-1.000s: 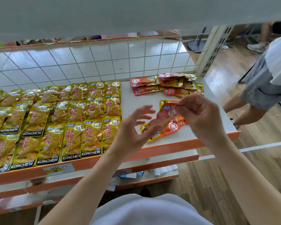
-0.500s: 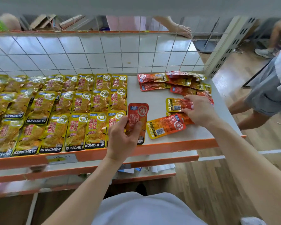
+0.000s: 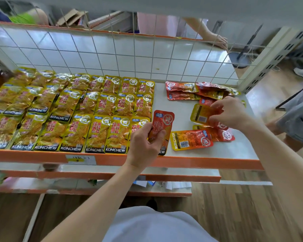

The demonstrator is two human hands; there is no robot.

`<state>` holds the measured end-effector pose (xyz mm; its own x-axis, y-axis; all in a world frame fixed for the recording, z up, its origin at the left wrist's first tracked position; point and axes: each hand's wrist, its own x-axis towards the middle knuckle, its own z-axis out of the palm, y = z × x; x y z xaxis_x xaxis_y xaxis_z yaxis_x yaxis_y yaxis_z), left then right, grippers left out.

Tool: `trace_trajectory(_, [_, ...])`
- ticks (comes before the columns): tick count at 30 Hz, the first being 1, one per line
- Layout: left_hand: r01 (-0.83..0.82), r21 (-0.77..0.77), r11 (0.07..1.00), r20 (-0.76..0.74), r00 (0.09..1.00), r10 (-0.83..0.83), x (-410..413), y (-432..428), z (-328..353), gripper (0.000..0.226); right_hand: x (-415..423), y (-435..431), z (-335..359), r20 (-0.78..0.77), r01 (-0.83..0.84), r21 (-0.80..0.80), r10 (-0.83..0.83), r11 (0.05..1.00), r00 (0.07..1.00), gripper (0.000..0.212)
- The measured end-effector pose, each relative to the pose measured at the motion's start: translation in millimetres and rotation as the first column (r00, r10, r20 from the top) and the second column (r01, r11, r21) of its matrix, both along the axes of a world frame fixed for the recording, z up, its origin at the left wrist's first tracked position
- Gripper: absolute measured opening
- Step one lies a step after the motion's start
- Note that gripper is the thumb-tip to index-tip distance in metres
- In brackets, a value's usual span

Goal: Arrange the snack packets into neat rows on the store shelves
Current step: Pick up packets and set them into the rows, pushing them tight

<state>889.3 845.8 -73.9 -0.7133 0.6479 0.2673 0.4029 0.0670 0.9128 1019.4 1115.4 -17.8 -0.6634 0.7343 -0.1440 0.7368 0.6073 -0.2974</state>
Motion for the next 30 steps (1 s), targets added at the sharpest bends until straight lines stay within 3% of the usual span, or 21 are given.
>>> trace_trajectory(3, [-0.002, 0.007, 1.0, -0.011, 1.0, 0.003, 0, 0, 2, 0.025, 8, -20, 9, -0.309, -0.009, 0.065, 0.029, 0.998, 0.951, 0.029])
trace_trajectory(6, [0.006, -0.005, 1.0, -0.002, 1.0, -0.006, 0, -1, 3, 0.026, 19, -44, 19, -0.571, -0.054, 0.075, 0.088, 0.996, 0.816, 0.021])
trace_trajectory(10, [0.0, 0.008, 1.0, 0.058, 0.998, 0.0, 0, -1, 7, 0.018, 31, -83, 31, -0.794, -0.102, -0.154, -0.061, 0.983, 0.605, 0.021])
trace_trajectory(15, [-0.135, 0.068, 0.989, 0.242, 0.963, 0.115, -4, -9, 19, 0.005, 35, -115, 12, -0.842, -0.323, -0.418, -0.228, 0.849, 0.49, 0.037])
trace_trajectory(19, [-0.161, 0.066, 0.985, 0.309, 0.942, 0.133, -9, -27, 30, 0.006, 35, -136, -6, -0.729, -0.399, -0.675, -0.476, 0.621, 0.492, 0.028])
trace_trajectory(23, [-0.15, 0.033, 0.988, 0.367, 0.921, 0.128, -10, -49, 40, 0.006, 16, -162, -16, -0.713, -0.278, -0.652, -0.445, 0.705, 0.542, 0.005])
trace_trajectory(25, [-0.154, -0.005, 0.988, 0.388, 0.91, 0.144, -11, -60, 45, 0.004, 5, -174, -18, -0.72, -0.286, -0.619, -0.384, 0.731, 0.578, 0.012])
trace_trajectory(30, [-0.239, -0.071, 0.968, 0.43, 0.869, 0.246, -18, -92, 60, 0.009, -22, -200, -6, -0.706, -0.37, -0.678, -0.425, 0.635, 0.566, 0.026])
